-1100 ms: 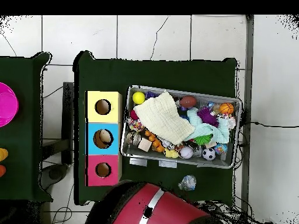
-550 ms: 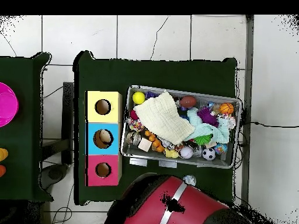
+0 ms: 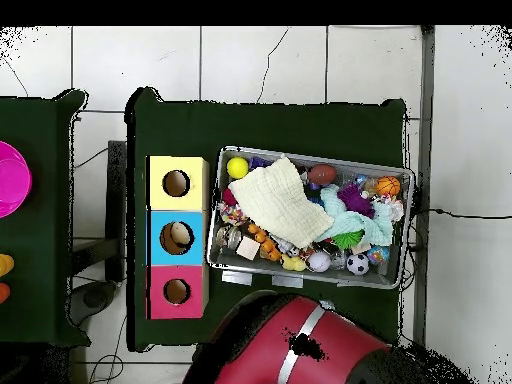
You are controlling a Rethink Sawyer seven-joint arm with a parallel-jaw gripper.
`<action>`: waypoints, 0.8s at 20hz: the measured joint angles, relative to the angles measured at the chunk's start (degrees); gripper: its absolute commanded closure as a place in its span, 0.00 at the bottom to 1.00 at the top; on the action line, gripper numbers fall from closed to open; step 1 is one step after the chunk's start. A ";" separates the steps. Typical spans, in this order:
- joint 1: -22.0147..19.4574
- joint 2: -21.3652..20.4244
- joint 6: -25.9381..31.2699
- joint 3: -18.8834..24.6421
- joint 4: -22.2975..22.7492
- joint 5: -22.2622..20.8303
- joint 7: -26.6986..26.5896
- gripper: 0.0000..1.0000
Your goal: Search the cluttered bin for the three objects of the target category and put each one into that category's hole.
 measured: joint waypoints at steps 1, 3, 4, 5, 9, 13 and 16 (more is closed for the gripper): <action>0.18 0.59 -0.90 -0.46 -0.02 0.85 0.00 0.00; 0.49 1.32 -1.91 -1.01 -0.03 1.99 0.00 0.00; 0.90 2.04 -2.82 -1.53 -0.06 3.15 0.00 0.00; 1.14 2.40 -3.27 -1.77 -0.07 3.68 0.00 0.00; 2.37 3.79 -4.86 -2.87 -0.13 5.79 0.00 0.00; 4.23 5.86 -7.22 -4.51 -0.24 8.71 0.00 0.00; 4.79 6.89 -8.17 -5.17 -0.40 9.81 0.00 0.00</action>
